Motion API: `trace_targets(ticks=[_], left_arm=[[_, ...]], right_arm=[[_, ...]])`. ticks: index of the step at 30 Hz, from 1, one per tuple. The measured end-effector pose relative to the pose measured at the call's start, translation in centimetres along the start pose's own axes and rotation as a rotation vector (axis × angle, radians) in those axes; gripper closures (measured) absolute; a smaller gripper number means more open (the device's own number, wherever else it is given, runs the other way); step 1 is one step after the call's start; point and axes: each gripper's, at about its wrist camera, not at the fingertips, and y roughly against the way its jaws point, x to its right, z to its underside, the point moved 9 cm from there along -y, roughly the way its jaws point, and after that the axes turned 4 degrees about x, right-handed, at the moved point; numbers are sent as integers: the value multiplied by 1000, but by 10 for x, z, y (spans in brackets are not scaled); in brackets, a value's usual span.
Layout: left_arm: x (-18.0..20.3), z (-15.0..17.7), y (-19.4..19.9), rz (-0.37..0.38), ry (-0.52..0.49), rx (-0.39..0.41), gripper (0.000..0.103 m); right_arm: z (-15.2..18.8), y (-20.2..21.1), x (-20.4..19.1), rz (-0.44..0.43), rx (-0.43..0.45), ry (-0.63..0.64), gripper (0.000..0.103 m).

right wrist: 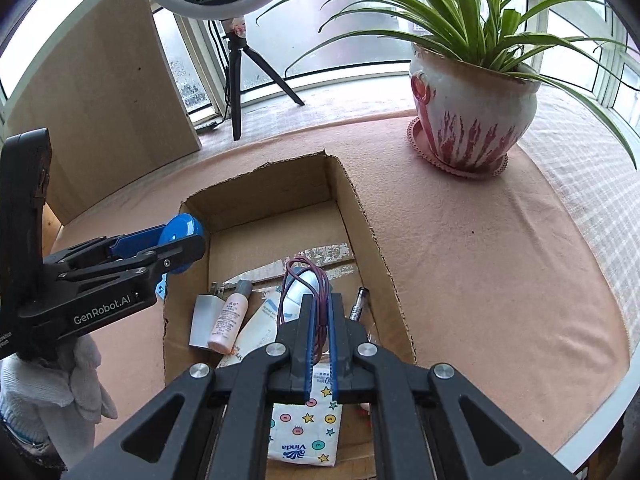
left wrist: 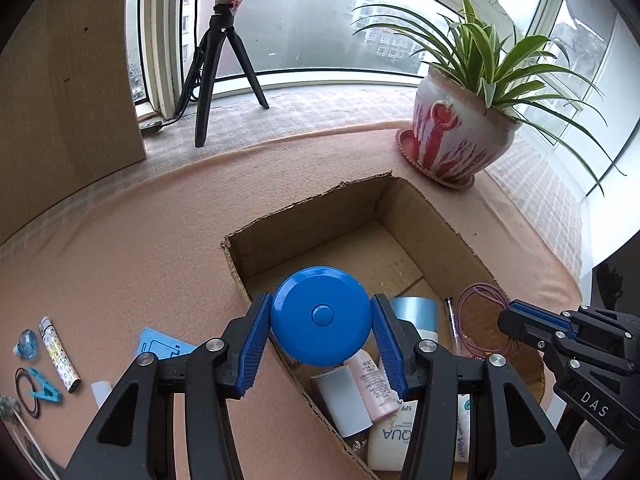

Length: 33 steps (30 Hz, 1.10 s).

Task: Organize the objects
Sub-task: 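Carry the tape measure and rubber bands into the box and open both grippers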

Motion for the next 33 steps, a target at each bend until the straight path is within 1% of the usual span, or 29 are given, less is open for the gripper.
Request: trace_targets(ticks=[11,13,14,15,16,18,21,25,29,33], left_arm=[[5,4,-17,1,-4,-38,49],[5,5,-16,5,-3,-42,43],[5,4,-15,4,0,-37,35],[5,3,-13,5,1,-27,33],[4,3,-10,2,1,-19,33],[2,2,-5,2,9,-6,33],[-2,0,2,5,18,2,33],[-16,0,18,-9,37,25,33],[-42,4,36,-39,71,40,33],[-83,14,50,-92,118,35,33]], right_arm=[[5,-14,6,-2,-29,-4,97],[5,-14,6,-4,-25,-11,97],[5,-14,6,-1,-20,-13,96],[6,-14,6,4,-26,-12,85],[6,-14,5,8,-31,-12,65],[6,-11,5,18,-14,-13,45],[5,-8,3,30,-3,-12,45],[6,-8,-2,14,-12,-21,45],[5,-6,-12,-4,-9,-34,45],[3,-4,-28,-27,-2,-25,45]])
